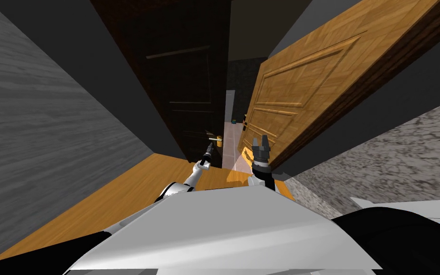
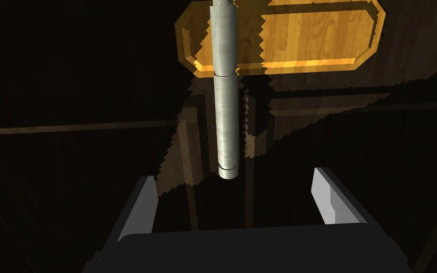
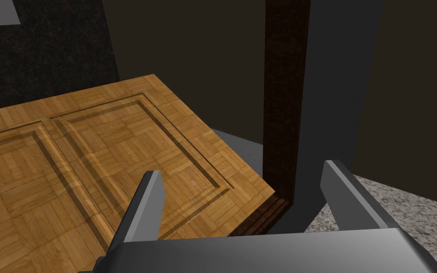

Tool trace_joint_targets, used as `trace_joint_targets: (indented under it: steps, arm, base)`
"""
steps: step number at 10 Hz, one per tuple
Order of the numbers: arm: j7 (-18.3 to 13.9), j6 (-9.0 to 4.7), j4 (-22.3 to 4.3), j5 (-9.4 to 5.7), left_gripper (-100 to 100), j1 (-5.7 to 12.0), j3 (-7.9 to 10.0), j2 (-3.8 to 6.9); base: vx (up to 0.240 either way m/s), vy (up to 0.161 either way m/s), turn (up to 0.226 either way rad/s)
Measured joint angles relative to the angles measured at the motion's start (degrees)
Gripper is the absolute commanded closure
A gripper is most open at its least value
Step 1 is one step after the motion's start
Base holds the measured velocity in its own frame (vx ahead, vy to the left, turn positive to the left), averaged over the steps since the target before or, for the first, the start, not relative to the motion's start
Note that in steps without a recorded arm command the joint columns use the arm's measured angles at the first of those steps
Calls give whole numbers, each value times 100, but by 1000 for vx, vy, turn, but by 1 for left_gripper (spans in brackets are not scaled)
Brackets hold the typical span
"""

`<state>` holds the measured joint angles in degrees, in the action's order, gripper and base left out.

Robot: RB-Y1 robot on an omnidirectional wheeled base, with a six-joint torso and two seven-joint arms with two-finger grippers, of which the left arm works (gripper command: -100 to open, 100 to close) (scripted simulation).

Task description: Push the door open

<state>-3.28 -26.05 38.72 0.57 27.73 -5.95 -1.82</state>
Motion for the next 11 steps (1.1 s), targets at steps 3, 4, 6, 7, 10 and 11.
trace_joint_targets:
  steps: [3,4,6,7,10,11]
  arm:
    - [-14,-7,-35,-10,-100,21,16,229]
    - [-8,6,-12,-12,-100,6,25,284]
    - [7,-1,-44,-21,-100,22,53,319]
    - [13,-1,-48,-25,-100,21,64,299]
    - [25,77,65,-27,100,-22,77,165]
    - [24,69,58,-27,100,-19,78,170]
  base:
    - [133,-55,-16]
    - [201,-43,-17]
    - [213,-37,-28]
    - [195,-45,-13]
    - [68,-34,-6]
    - [-18,14,-14]
